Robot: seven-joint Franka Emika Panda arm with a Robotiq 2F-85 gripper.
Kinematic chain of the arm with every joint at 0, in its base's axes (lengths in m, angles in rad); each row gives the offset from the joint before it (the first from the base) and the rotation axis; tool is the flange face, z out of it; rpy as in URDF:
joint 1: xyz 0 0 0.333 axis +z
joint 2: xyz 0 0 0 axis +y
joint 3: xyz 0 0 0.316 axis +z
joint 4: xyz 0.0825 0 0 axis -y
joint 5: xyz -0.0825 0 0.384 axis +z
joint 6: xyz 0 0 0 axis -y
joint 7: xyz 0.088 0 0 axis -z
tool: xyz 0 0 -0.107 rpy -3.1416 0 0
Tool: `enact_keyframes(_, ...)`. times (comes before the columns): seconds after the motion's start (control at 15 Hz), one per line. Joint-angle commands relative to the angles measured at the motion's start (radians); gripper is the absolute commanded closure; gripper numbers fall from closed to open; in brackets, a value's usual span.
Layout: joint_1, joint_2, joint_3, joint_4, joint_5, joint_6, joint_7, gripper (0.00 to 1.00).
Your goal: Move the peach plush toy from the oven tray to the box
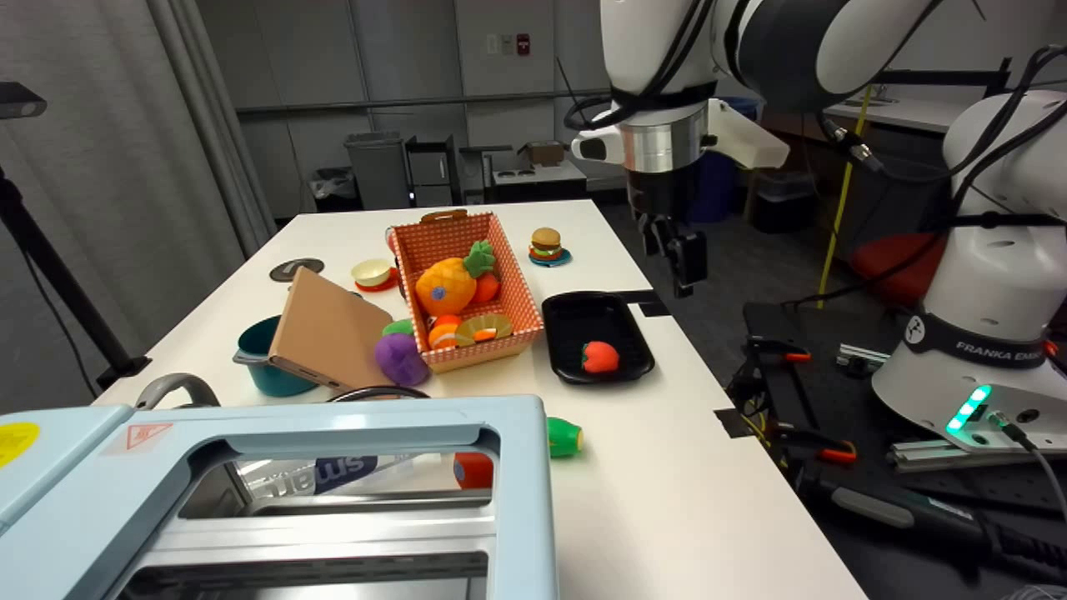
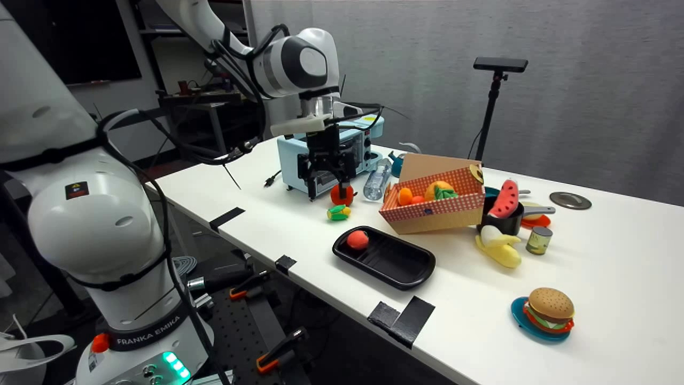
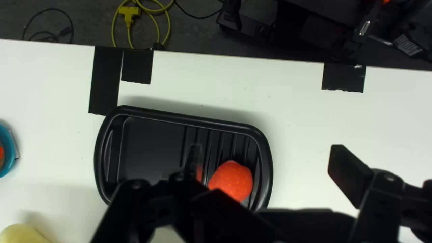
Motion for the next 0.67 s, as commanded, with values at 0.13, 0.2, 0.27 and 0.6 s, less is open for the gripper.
enact_keyframes(0.13,-0.004,0.076,-0.033,0.0,0.039,0.135,-0.037,0.01)
enact_keyframes(0.2,-0.005,0.087,-0.036,-0.005,0.039,0.162,-0.043,0.01)
enact_keyframes(0.27,-0.006,0.098,-0.04,-0.008,0.038,0.186,-0.049,0.0)
enact_keyframes(0.6,-0.016,0.179,-0.053,-0.039,0.023,0.349,-0.078,0.0)
